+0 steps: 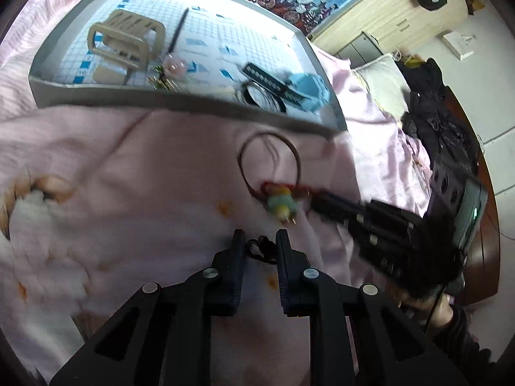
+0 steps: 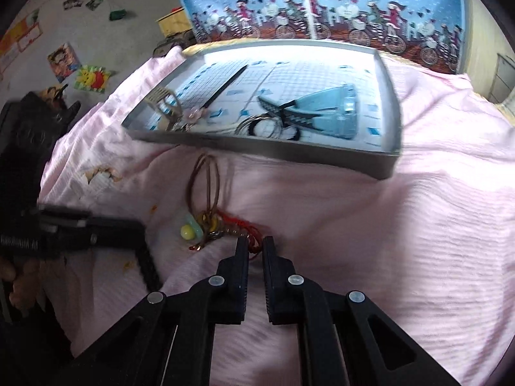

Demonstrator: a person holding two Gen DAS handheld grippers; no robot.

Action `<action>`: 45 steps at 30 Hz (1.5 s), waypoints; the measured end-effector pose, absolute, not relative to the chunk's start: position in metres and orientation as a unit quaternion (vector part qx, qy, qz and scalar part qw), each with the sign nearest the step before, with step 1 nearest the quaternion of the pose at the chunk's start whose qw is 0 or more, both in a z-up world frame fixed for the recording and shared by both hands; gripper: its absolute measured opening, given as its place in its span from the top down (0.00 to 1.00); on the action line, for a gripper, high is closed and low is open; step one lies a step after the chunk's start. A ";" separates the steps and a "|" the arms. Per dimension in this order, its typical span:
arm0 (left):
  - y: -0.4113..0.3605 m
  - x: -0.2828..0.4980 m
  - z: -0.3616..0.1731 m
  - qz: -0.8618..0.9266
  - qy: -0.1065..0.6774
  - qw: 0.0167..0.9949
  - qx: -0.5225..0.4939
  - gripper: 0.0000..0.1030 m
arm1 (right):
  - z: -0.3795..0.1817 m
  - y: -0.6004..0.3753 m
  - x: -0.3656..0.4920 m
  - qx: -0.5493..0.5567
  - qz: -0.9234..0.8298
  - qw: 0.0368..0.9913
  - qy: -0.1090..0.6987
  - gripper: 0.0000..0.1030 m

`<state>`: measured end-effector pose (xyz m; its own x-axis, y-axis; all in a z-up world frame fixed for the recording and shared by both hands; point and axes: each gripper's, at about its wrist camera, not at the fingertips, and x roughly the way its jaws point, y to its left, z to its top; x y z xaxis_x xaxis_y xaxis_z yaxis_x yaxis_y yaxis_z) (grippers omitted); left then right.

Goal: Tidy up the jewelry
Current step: 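Grasp the black hair tie with the left tool while the right tool grasps the red cord, then lower the black hair tie into the tray with the left tool while the right tool releases the cord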

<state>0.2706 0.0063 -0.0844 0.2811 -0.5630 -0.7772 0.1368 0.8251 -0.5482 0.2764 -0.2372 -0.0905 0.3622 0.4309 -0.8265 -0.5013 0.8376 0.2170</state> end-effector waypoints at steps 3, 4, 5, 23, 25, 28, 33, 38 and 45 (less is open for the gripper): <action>0.003 0.268 -0.084 -0.229 0.559 0.773 -0.195 0.85 | -0.086 -0.245 0.276 -0.026 0.273 0.829 0.487 0.92; 0.004 0.268 -0.084 -0.229 0.559 0.772 -0.197 0.85 | -0.085 -0.247 0.275 -0.024 0.272 0.830 0.487 0.92; 0.006 0.268 -0.085 -0.227 0.560 0.771 -0.202 0.85 | -0.085 -0.248 0.275 -0.022 0.270 0.830 0.488 0.92; 0.024 0.274 -0.065 -0.204 0.511 0.806 -0.221 0.86 | -0.058 -0.255 0.268 -0.029 0.256 0.867 0.427 0.92; 0.025 0.275 -0.060 -0.203 0.500 0.813 -0.219 0.86 | -0.054 -0.253 0.266 -0.034 0.258 0.873 0.413 0.92; 0.027 0.276 -0.056 -0.201 0.487 0.822 -0.218 0.86 | -0.048 -0.250 0.264 -0.044 0.258 0.881 0.393 0.92; 0.030 0.279 -0.050 -0.191 0.468 0.835 -0.215 0.86 | -0.041 -0.246 0.263 -0.054 0.256 0.893 0.367 0.92; 0.028 0.279 -0.048 -0.189 0.459 0.844 -0.203 0.86 | -0.033 -0.249 0.261 -0.048 0.253 0.903 0.345 0.92; 0.020 0.280 -0.046 -0.188 0.450 0.856 -0.172 0.86 | -0.029 -0.253 0.262 -0.033 0.249 0.909 0.332 0.92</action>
